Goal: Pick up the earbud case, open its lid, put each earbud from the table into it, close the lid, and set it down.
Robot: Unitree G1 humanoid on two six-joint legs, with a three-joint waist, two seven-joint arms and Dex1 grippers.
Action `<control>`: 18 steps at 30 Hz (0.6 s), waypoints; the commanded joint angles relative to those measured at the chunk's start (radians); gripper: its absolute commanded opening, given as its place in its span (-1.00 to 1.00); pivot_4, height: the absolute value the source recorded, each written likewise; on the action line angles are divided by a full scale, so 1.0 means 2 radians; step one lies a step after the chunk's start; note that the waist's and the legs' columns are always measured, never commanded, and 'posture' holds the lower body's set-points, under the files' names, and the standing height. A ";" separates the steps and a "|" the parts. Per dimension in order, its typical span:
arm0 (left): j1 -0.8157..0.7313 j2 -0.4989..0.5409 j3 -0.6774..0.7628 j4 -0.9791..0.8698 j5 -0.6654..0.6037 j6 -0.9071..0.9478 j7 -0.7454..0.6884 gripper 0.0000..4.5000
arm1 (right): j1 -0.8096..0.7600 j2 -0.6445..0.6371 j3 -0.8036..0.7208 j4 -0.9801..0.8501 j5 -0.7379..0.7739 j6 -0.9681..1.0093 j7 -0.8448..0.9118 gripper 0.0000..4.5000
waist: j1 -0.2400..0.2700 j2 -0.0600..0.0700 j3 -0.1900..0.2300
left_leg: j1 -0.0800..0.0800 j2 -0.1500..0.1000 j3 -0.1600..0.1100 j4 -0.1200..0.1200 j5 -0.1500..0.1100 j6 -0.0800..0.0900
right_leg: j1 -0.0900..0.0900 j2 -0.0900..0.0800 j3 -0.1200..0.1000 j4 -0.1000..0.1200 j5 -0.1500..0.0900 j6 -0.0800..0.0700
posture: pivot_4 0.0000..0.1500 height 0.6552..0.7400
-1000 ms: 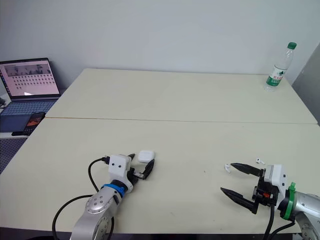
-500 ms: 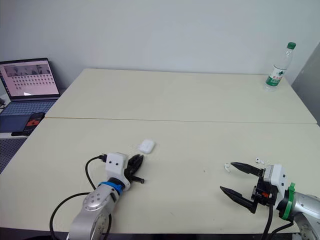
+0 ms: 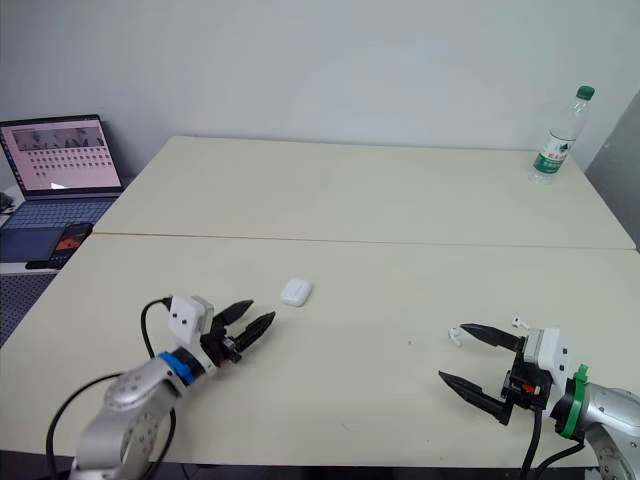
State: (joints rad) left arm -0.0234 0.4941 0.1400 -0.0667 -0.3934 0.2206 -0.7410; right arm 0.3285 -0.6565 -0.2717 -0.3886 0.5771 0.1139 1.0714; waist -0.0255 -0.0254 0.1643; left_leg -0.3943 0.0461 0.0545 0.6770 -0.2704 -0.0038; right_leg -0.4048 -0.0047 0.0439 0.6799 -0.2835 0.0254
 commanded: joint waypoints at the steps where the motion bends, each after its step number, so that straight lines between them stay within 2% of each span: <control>1: -0.068 0.030 -0.021 0.087 0.010 -0.049 -0.094 0.87 | -0.009 0.000 -0.005 -0.011 0.005 -0.008 -0.001 1.00 | 0.000 0.000 0.000 | 0.000 0.000 0.001 0.000 0.000 0.000 | 0.000 0.000 0.000 0.000 0.000 0.000 | 1.00 0.91; 2: -0.087 0.035 -0.031 0.114 0.017 -0.064 -0.117 0.99 | -0.010 0.000 -0.004 -0.010 0.004 -0.008 -0.002 1.00 | 0.001 0.000 0.000 | 0.000 0.000 0.001 0.000 0.000 0.000 | 0.000 0.000 0.000 0.000 0.002 0.003 | 1.00 0.91; 8: -0.218 0.039 -0.090 0.288 0.073 -0.163 -0.228 0.99 | -0.020 0.006 -0.001 -0.008 -0.003 -0.013 -0.009 1.00 | 0.001 -0.001 0.000 | -0.001 0.000 0.001 0.000 0.000 0.000 | -0.001 0.000 0.000 -0.002 0.003 0.001 | 1.00 0.91; 14: -0.295 0.036 -0.113 0.417 0.116 -0.236 -0.266 0.99 | -0.012 0.014 -0.006 -0.009 -0.007 -0.026 -0.021 1.00 | 0.000 -0.001 0.000 | -0.002 0.000 0.001 0.000 0.000 0.000 | -0.001 0.001 0.000 -0.001 0.003 0.002 | 1.00 0.91; 18: -0.313 0.029 -0.113 0.448 0.125 -0.258 -0.272 0.99 | -0.002 0.022 -0.004 -0.014 -0.011 -0.034 -0.030 1.00 | 0.000 -0.001 0.000 | -0.002 0.000 0.001 0.000 0.000 0.000 | -0.001 0.001 0.000 -0.001 0.003 0.002 | 1.00 0.91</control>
State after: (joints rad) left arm -0.6284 0.5545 -0.0918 0.8187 -0.1526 -0.2672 -1.2781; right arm 0.3219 -0.6164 -0.2603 -0.3874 0.5574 0.0706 1.0206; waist -0.0259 -0.0277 0.1653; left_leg -0.3978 0.0461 0.0563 0.6770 -0.2707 -0.0039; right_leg -0.4066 -0.0031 0.0430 0.6779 -0.2774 0.0285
